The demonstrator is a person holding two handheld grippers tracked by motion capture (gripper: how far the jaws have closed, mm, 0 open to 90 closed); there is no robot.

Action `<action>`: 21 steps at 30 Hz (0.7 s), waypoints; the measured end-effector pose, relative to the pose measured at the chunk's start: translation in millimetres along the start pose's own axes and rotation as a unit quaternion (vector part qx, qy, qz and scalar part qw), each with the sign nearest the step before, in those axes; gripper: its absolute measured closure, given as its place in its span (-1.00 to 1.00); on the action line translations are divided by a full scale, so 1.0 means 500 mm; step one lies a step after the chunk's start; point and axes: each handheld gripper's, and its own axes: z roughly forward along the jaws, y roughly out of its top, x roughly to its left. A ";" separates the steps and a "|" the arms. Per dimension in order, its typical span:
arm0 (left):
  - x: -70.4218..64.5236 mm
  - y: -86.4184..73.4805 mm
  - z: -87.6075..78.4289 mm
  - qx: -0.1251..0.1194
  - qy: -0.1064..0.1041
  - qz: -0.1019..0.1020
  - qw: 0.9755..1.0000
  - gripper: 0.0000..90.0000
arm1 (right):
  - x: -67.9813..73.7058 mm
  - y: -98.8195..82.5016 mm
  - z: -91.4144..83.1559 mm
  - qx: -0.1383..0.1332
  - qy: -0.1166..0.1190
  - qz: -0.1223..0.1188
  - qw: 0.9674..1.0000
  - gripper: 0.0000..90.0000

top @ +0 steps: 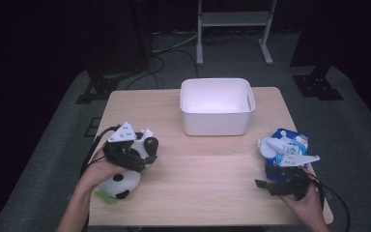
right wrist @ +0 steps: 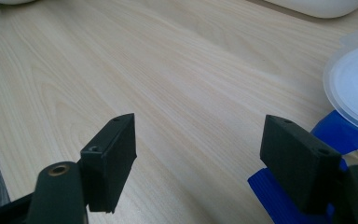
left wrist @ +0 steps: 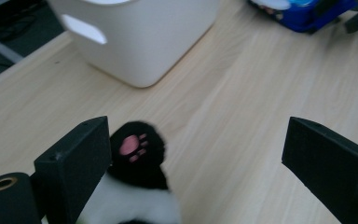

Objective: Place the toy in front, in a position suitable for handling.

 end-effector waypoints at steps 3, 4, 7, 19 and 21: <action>0.025 -0.010 -0.021 0.007 0.019 -0.006 1.000 -0.84 | 0.002 0.000 -0.001 0.000 0.001 -0.001 1.000 -0.43; 0.032 -0.013 -0.026 0.008 0.024 -0.010 1.000 -0.84 | 0.003 0.000 -0.001 0.001 0.001 -0.002 1.000 -0.43; 0.047 -0.018 -0.035 0.009 0.031 -0.018 0.999 -0.84 | 0.004 0.001 0.000 0.004 0.002 -0.003 1.000 -0.43; 0.086 -0.072 -0.043 0.058 0.045 -0.043 0.996 -0.68 | 0.008 0.001 0.006 0.013 0.005 -0.010 1.000 -0.42; 0.085 -0.078 -0.043 0.064 0.042 -0.038 0.996 -0.51 | 0.009 0.001 0.006 0.012 0.006 -0.011 1.000 -0.42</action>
